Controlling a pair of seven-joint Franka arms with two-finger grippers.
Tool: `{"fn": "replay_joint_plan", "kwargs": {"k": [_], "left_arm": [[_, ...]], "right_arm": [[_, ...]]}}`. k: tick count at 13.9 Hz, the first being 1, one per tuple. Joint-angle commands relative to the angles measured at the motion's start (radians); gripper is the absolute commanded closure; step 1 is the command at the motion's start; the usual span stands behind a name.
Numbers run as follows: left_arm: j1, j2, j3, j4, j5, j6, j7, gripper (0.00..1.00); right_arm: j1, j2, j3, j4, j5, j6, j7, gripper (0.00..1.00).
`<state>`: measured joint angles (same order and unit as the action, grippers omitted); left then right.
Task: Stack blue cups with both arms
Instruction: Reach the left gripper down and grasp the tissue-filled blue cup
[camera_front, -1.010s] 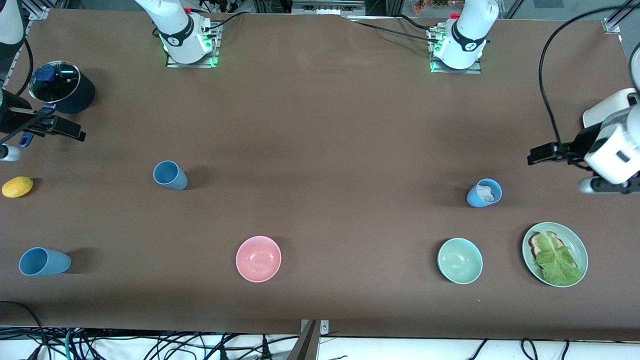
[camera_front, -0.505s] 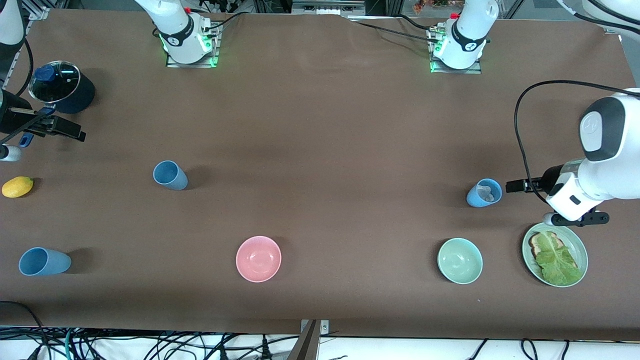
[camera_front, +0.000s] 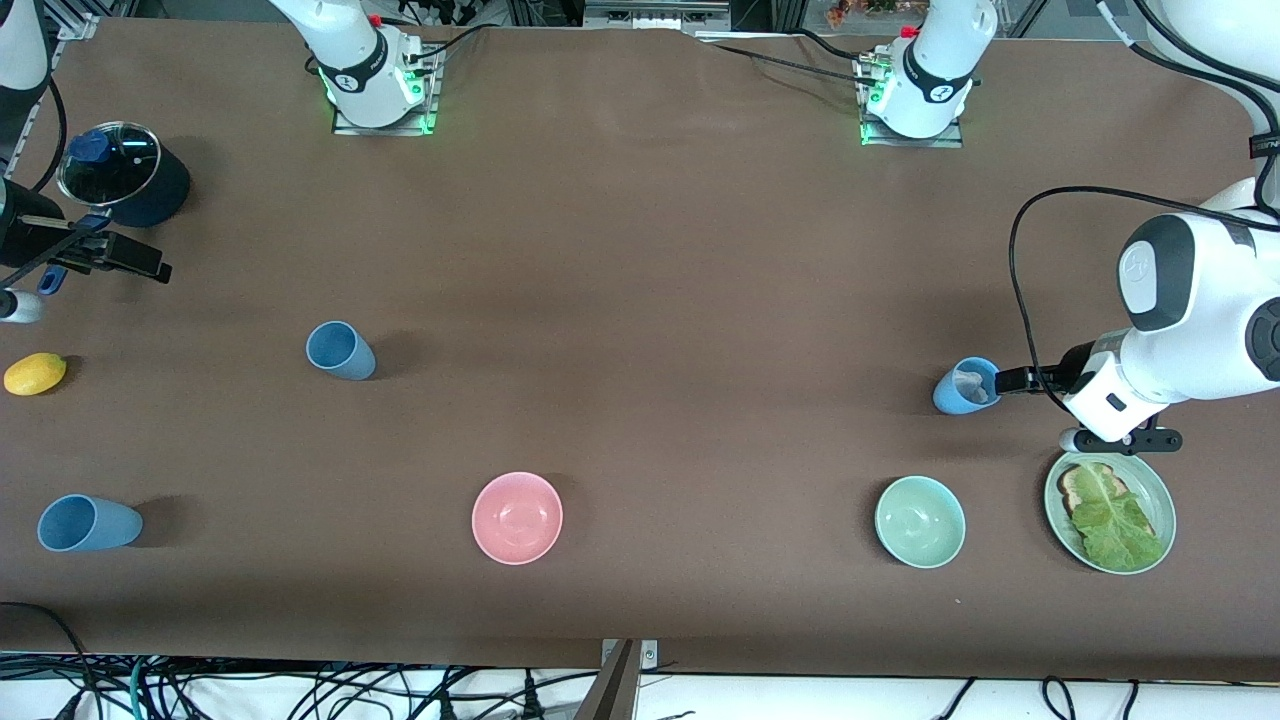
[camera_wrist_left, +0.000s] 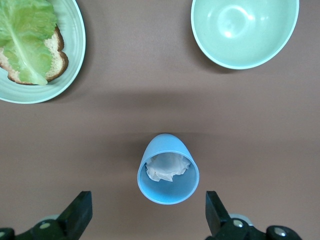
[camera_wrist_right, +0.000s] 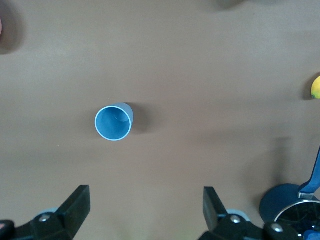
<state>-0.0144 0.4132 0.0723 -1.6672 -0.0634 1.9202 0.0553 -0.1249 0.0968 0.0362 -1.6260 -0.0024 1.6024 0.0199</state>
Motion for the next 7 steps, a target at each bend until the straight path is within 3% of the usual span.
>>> {"fn": "replay_joint_plan", "kwargs": {"k": [1, 7], "left_arm": [[0.024, -0.048, -0.002, -0.083, 0.004, 0.066, 0.078, 0.00], [0.028, -0.048, 0.001, -0.192, -0.027, 0.221, 0.109, 0.00]], "right_arm": [[-0.006, 0.001, -0.001, 0.009, 0.015, -0.012, -0.018, 0.00], [-0.006, 0.001, -0.001, 0.008, 0.015, -0.013, -0.018, 0.00]]}}
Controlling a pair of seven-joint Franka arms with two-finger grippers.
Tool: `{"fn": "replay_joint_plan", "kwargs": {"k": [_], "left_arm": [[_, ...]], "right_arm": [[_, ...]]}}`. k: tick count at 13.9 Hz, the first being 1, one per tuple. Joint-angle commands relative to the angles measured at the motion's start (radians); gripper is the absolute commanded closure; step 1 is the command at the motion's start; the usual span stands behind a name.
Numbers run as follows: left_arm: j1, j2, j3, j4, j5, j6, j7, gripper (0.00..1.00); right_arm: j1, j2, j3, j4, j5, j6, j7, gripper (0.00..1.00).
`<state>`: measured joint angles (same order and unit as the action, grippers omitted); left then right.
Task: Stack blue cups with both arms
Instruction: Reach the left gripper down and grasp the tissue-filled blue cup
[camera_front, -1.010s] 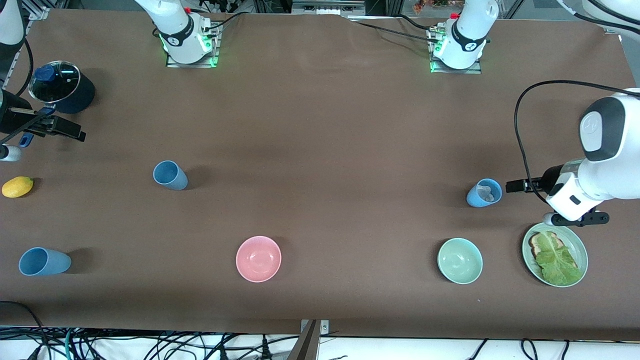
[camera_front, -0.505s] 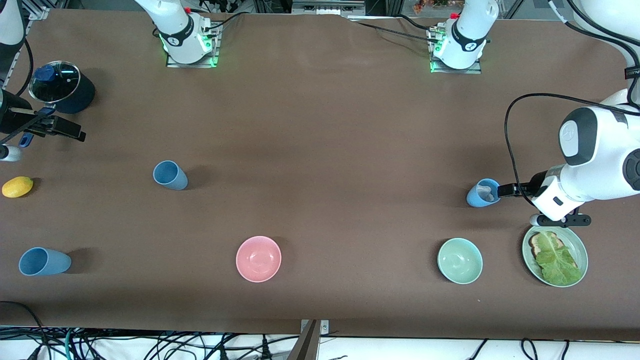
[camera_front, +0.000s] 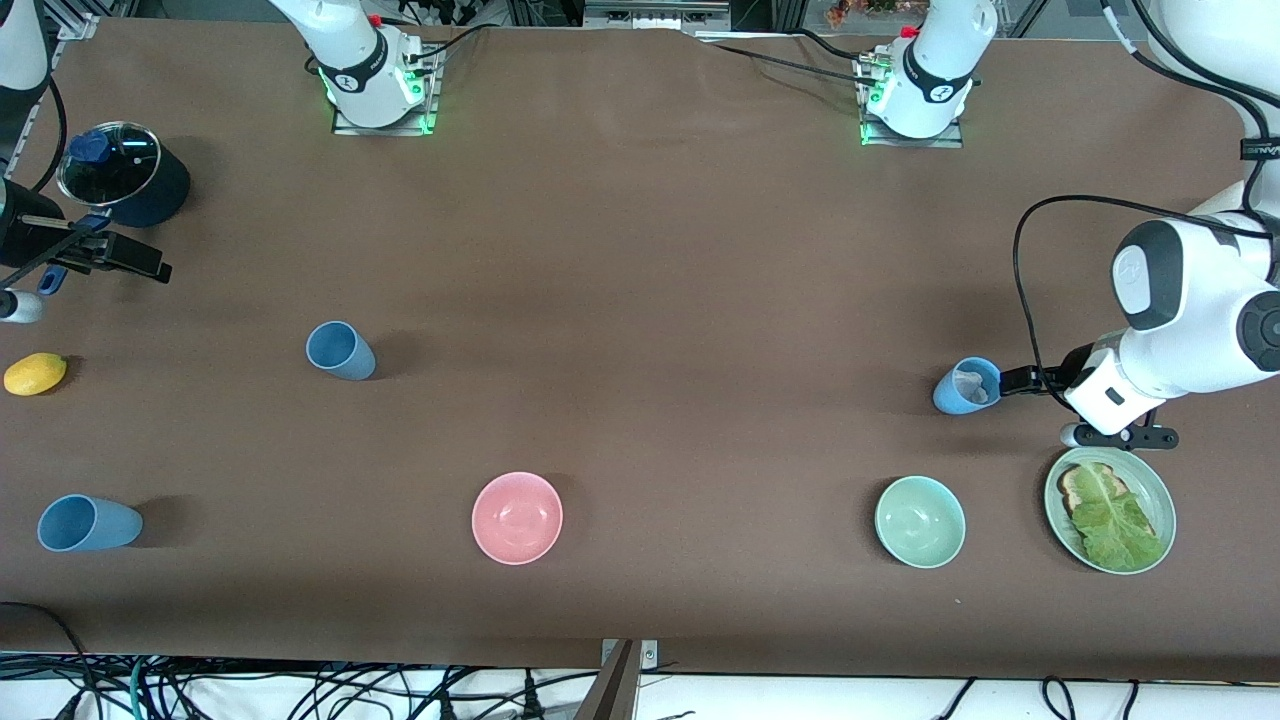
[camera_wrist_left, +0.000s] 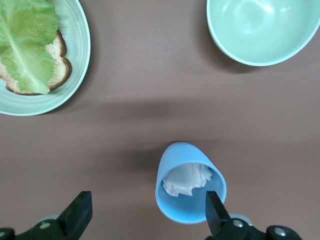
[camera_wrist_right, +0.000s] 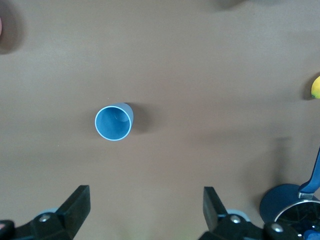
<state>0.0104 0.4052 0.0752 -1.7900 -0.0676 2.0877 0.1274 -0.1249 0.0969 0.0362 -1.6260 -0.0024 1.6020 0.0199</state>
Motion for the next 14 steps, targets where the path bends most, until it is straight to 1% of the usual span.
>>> {"fn": "replay_joint_plan", "kwargs": {"k": [1, 5, 8, 11, 14], "left_arm": [[0.003, -0.040, -0.002, -0.080, -0.023, 0.075, 0.035, 0.00], [-0.012, -0.039, -0.002, -0.150, -0.044, 0.176, 0.035, 0.00], [-0.015, -0.039, -0.002, -0.183, -0.044, 0.221, 0.035, 0.00], [-0.024, -0.043, -0.002, -0.227, -0.046, 0.270, 0.035, 0.00], [-0.043, -0.087, 0.000, -0.279, -0.067, 0.285, 0.035, 0.00]], "right_arm": [[-0.006, 0.001, -0.001, 0.008, 0.016, -0.013, -0.018, 0.00], [-0.006, 0.001, -0.001, 0.008, 0.016, -0.014, -0.012, 0.00], [-0.004, 0.003, -0.001, 0.005, 0.015, -0.010, -0.011, 0.00], [-0.005, 0.030, -0.001, 0.008, 0.015, 0.009, -0.012, 0.00], [0.001, 0.049, 0.001, -0.005, 0.015, -0.008, -0.018, 0.00]]}}
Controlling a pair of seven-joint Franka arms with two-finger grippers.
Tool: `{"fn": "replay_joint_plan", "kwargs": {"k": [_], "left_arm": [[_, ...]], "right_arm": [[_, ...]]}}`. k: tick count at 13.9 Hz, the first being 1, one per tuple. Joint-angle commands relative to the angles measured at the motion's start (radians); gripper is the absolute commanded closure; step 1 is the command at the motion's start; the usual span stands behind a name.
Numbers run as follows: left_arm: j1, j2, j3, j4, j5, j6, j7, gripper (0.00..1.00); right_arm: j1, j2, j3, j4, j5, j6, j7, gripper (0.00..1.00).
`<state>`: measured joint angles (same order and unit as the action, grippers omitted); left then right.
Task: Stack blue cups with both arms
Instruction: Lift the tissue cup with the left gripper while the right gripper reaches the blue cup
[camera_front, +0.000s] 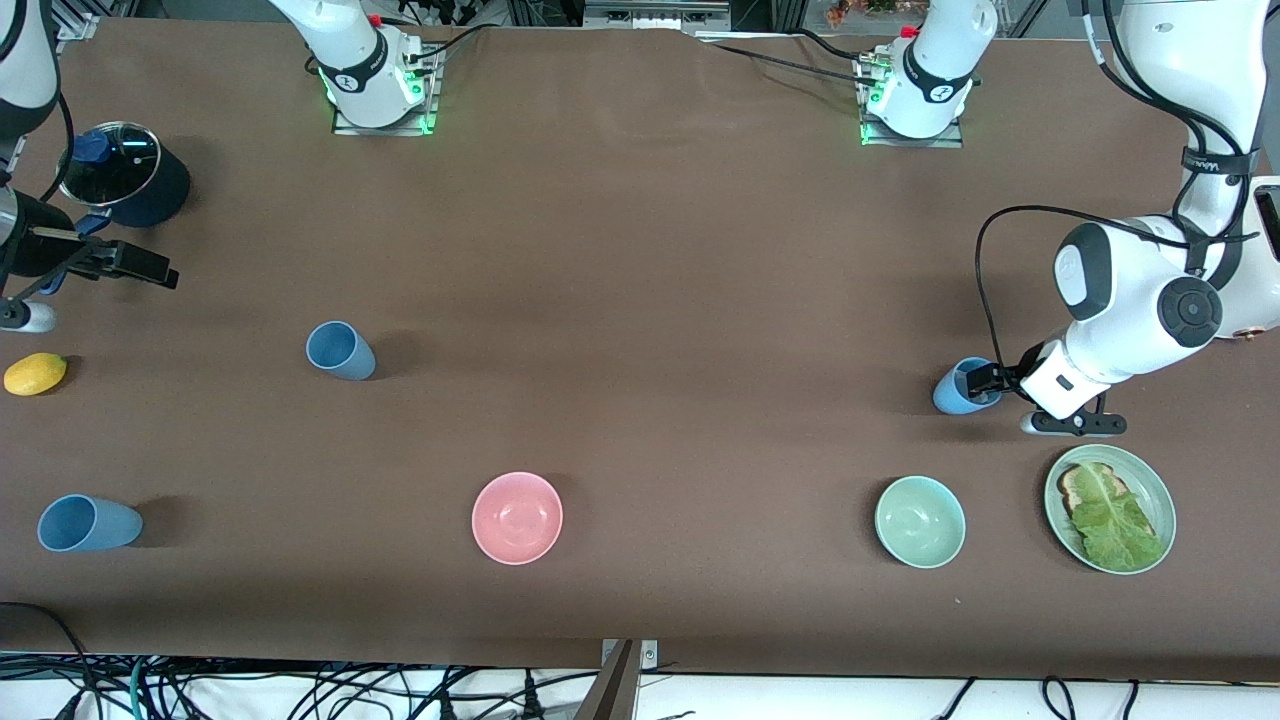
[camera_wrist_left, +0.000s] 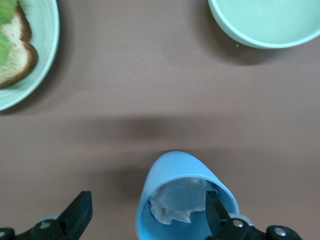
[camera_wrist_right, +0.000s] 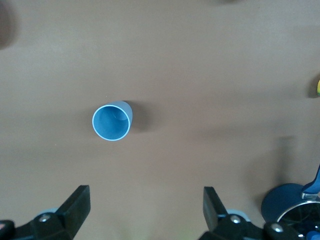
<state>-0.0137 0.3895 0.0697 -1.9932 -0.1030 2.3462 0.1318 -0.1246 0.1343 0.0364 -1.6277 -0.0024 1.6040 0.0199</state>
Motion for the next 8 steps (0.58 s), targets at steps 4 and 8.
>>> {"fn": "replay_joint_plan", "kwargs": {"k": [4, 8], "left_arm": [[-0.022, -0.078, 0.013, -0.108, -0.032, 0.067, 0.031, 0.00], [-0.025, -0.078, 0.015, -0.147, -0.032, 0.136, 0.032, 0.00]], "right_arm": [[0.028, 0.057, 0.008, -0.067, 0.015, 0.043, -0.005, 0.00], [0.031, 0.025, 0.011, -0.272, 0.016, 0.281, 0.003, 0.00]]}}
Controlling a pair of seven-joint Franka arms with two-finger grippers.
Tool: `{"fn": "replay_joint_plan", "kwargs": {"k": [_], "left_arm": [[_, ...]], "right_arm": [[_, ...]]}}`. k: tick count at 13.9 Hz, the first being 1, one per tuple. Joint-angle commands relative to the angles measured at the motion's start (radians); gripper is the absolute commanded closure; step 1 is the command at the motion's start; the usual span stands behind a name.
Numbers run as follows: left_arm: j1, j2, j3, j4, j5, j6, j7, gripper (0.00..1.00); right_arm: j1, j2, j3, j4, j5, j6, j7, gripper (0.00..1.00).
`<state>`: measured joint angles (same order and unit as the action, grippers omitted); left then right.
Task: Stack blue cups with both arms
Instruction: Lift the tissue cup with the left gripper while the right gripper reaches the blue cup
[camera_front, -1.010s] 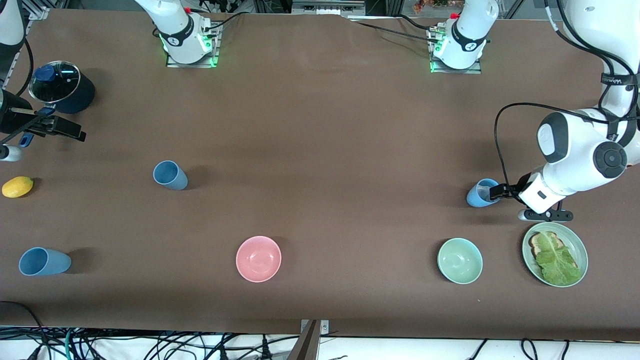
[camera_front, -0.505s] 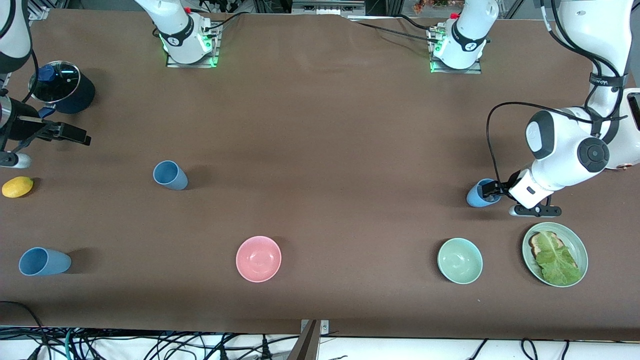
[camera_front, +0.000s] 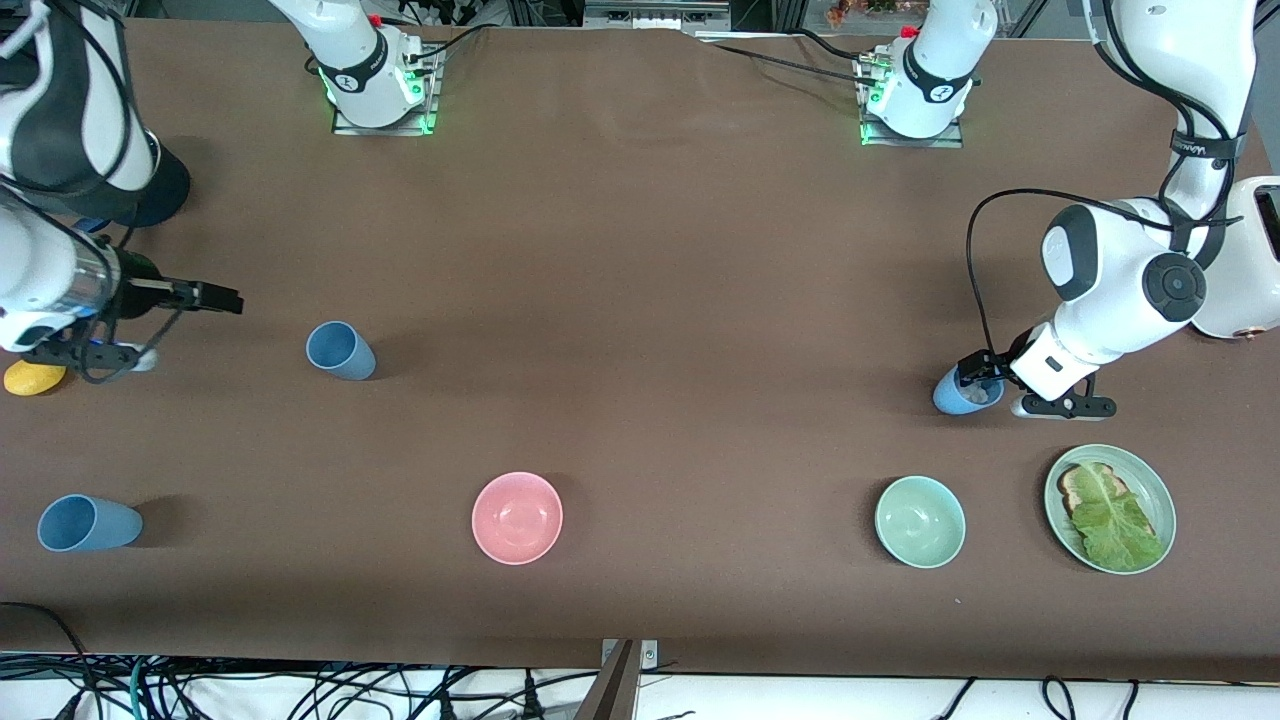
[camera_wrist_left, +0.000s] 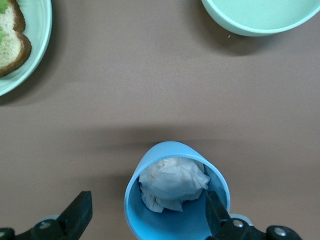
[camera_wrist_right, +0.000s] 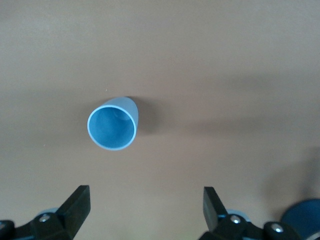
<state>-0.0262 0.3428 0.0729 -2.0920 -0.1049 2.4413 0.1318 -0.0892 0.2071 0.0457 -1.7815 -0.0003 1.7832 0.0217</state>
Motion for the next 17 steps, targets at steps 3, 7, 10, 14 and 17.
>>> {"fn": "replay_joint_plan", "kwargs": {"k": [3, 7, 10, 14, 17], "left_arm": [[-0.018, -0.027, 0.011, -0.071, -0.030, 0.087, 0.032, 0.09], [-0.017, -0.028, 0.011, -0.072, -0.030, 0.085, 0.032, 0.91], [-0.017, -0.028, 0.011, -0.071, -0.030, 0.081, 0.031, 1.00], [-0.017, -0.031, 0.010, -0.065, -0.030, 0.064, 0.031, 1.00], [-0.017, -0.033, 0.011, -0.063, -0.030, 0.061, 0.031, 1.00]], "right_arm": [[-0.004, -0.055, 0.019, -0.252, 0.016, 0.289, 0.039, 0.00], [-0.004, -0.025, 0.057, -0.352, 0.014, 0.478, 0.096, 0.00], [-0.003, 0.009, 0.057, -0.358, 0.014, 0.539, 0.096, 0.00], [-0.004, 0.050, 0.057, -0.357, 0.014, 0.607, 0.095, 0.00], [-0.004, 0.074, 0.057, -0.351, 0.013, 0.633, 0.095, 0.00]]}}
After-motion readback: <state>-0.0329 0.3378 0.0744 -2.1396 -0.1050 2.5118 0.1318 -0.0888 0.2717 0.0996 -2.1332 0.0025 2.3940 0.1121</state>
